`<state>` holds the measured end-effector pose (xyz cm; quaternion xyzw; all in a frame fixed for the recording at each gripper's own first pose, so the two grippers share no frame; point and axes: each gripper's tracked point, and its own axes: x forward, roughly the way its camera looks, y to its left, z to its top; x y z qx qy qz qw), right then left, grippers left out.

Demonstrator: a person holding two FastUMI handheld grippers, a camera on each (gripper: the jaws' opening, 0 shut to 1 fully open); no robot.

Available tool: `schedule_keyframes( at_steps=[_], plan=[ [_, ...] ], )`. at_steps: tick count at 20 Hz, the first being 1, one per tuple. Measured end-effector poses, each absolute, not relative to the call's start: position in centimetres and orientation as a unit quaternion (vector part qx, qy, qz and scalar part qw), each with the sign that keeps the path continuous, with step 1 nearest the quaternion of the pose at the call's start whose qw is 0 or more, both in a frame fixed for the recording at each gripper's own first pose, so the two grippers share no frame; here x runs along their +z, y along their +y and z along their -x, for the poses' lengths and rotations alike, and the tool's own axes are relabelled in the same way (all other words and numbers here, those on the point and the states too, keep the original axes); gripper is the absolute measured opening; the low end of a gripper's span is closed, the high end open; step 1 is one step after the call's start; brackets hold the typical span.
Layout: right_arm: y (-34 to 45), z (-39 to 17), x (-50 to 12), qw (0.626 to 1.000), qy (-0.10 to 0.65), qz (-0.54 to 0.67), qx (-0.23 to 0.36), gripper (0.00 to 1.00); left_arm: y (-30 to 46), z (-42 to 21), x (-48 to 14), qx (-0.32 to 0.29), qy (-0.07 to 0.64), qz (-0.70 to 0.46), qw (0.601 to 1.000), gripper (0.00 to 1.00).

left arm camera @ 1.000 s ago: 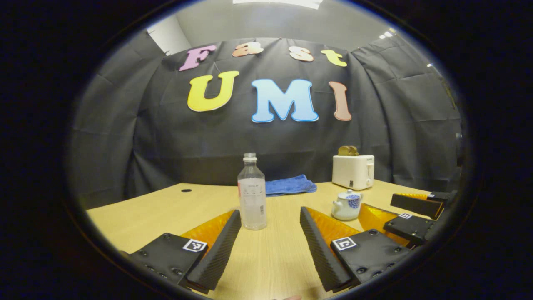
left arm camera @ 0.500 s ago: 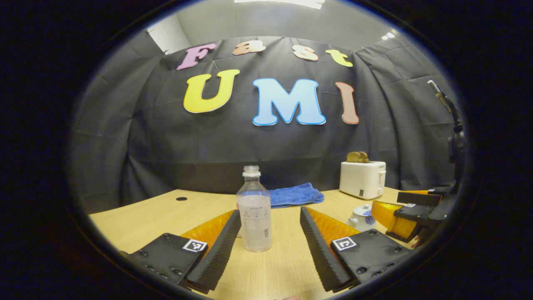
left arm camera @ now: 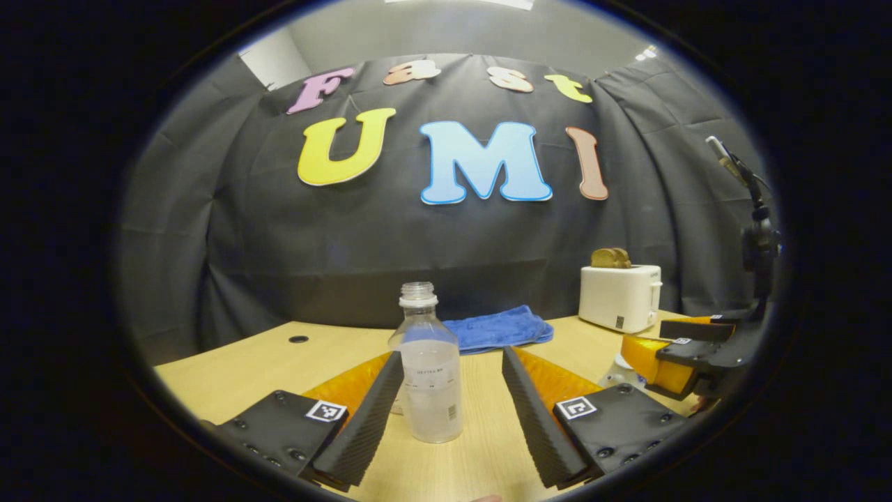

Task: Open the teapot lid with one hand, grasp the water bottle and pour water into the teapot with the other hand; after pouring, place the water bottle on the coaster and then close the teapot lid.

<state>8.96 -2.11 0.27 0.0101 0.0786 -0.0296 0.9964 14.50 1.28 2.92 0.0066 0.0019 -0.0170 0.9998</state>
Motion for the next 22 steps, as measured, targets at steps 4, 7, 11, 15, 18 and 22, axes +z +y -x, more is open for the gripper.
schedule_keyframes(
  at_steps=[4,7,11,15,18,22],
  plan=[
    [-2.1,-9.9,-0.4,0.996,0.088,-0.008,-0.031,0.7,1.2,-14.8,2.9,-0.019,0.004,-0.005,1.0,0.99],
    [-1.6,-10.6,-1.3,0.995,0.101,0.014,-0.021,0.6,1.3,-14.8,2.8,-0.02,0.005,0.001,1.0,0.99],
    [-1.6,-11.1,-0.7,0.995,0.095,0.023,-0.023,0.34,1.4,-14.9,2.3,-0.023,0.013,0.007,1.0,0.99],
    [-2.8,-11.6,-0.3,0.995,0.083,0.024,-0.041,0.34,1.5,-15.0,2.1,-0.023,0.014,0.008,1.0,0.99],
    [-2.6,-11.8,-0.5,0.995,0.091,0.017,-0.045,0.05,1.6,-15.1,2.2,-0.023,0.011,0.006,1.0,0.99],
    [-2.6,-11.8,-0.4,0.995,0.087,0.023,-0.042,0.05,1.2,-15.5,1.9,-0.029,0.012,0.002,0.999,0.99]
  ],
)
